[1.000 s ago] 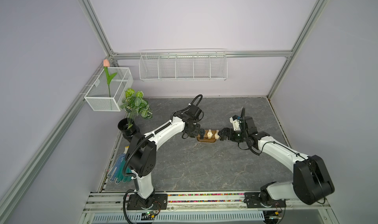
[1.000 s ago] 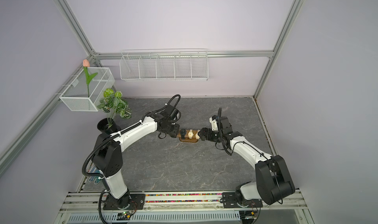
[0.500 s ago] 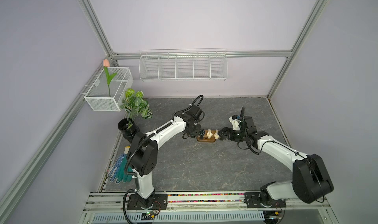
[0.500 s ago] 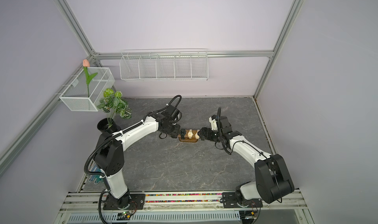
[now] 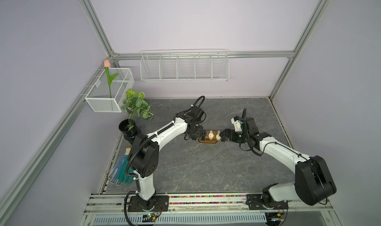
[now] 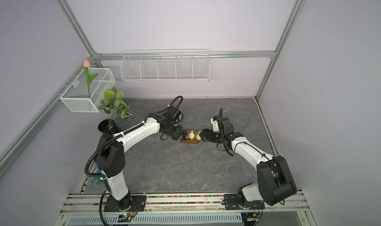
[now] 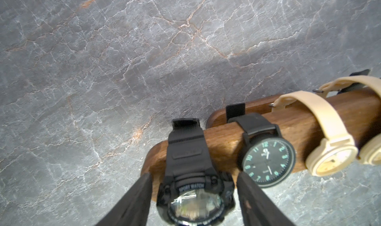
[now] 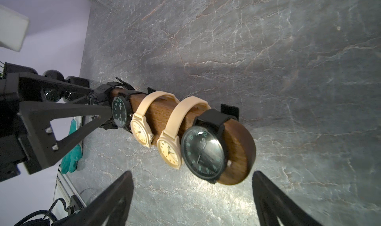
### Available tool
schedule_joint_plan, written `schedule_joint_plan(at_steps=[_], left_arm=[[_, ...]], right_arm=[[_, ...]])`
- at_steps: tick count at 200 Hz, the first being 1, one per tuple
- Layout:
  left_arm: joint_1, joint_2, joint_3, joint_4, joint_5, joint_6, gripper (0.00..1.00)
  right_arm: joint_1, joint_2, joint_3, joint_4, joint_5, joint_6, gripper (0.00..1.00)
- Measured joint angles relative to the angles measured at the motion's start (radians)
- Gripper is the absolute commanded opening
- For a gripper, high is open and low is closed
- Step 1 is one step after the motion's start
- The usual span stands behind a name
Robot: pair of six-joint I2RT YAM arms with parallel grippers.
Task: Place watch on stand
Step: Place the watch on the stand, then reset both arms
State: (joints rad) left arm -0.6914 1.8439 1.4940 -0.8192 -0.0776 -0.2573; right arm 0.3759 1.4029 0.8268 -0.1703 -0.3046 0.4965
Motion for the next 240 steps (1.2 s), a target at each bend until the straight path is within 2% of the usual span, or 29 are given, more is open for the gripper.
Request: schedule_joint_plan(at_steps=[17,42,84,104,110,148,167,190,218,240], left_arm=[[0.000,-0.010,-0.008,0.013,0.001,0.000,0.70],[-0.001,-0.046,-0.041,0.034,0.005,-0.005,0.80],[-0.001,-0.186,-0.150,0.098,-0.039,-0.018,0.84],[-0.003,-0.311,-0.230,0.145,-0.143,-0.035,0.88],[-0.003,-0.356,-0.256,0.160,-0.187,-0.048,0.88],[-0.003,-0.671,-0.452,0.353,-0.409,-0.084,0.95],[-0.003,-0.766,-0.541,0.451,-0.497,-0.079,0.98],[0.000,-0.816,-0.658,0.574,-0.597,-0.039,1.00],[0.015,-0.806,-0.786,0.702,-0.711,0.010,1.00],[0.081,-0.789,-0.882,0.827,-0.741,0.053,1.00]], right_arm=[[0.000,-0.008,0.000,-0.009,0.008,-0.004,0.95],[0.000,-0.035,0.000,-0.031,0.030,-0.013,0.96],[-0.003,-0.106,0.000,-0.076,0.084,-0.042,0.99],[-0.013,-0.170,0.000,-0.103,0.126,-0.058,0.94],[-0.018,-0.193,0.000,-0.106,0.138,-0.062,0.89],[-0.034,-0.380,-0.011,-0.101,0.228,-0.074,0.88],[-0.036,-0.479,-0.043,-0.069,0.281,-0.080,0.88],[-0.037,-0.578,-0.113,-0.020,0.353,-0.106,0.88],[-0.040,-0.657,-0.224,0.055,0.428,-0.171,0.88],[-0.040,-0.697,-0.330,0.126,0.480,-0.235,0.88]])
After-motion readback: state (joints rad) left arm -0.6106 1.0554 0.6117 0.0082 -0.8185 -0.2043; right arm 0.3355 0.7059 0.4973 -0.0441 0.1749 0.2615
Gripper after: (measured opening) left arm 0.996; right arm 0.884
